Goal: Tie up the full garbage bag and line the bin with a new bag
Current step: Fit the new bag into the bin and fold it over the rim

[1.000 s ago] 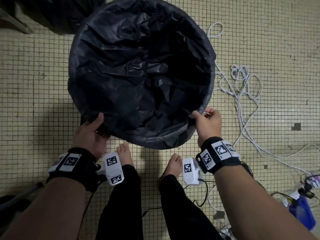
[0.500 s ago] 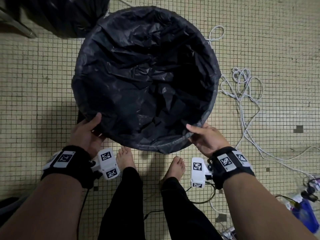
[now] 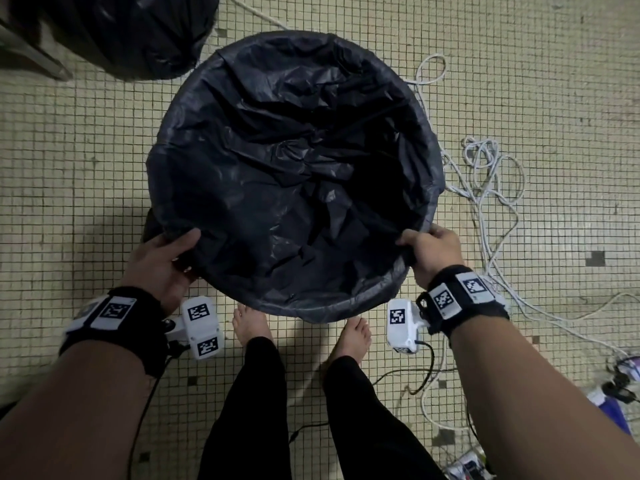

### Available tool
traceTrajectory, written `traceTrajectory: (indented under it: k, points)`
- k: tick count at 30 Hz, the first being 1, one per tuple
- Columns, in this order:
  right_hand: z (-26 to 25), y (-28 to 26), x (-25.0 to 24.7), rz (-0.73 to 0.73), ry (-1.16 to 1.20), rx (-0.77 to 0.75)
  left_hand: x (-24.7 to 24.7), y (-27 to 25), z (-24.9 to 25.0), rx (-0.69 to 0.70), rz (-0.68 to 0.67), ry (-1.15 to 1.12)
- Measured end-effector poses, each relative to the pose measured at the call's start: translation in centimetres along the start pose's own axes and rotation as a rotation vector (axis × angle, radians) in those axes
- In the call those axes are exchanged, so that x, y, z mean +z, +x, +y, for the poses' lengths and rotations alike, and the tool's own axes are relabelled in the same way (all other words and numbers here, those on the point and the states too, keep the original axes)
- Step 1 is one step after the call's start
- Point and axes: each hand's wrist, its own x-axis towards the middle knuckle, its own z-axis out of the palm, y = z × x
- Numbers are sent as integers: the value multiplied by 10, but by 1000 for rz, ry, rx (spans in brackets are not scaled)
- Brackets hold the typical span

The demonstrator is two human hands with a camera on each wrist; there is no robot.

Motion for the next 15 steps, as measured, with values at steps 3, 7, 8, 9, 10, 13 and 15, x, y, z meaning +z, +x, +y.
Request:
traceTrajectory:
  k: [3,7,8,9,10,13,15]
  points:
    - [3,2,-4,-86,138,104,-5,3,2,11,-11,23]
    - [-5,-3,-14,-213,80,227,-12,6,4,56,-58,143]
    - [-8,-3,-16,-203,39,207,-12,6,5,72,-67,181]
    - [-11,-4,-17,-168,17,163,-12,7,6,87,-65,210]
    - [-14,-4,-15,-105,12,101,-12,9,6,89,-47,215]
    - [-21,3,-6,100,-72,-79,-9,15,9,52,78,212]
    - [-22,6,0,159,-204,-124,-8,16,9,51,105,248]
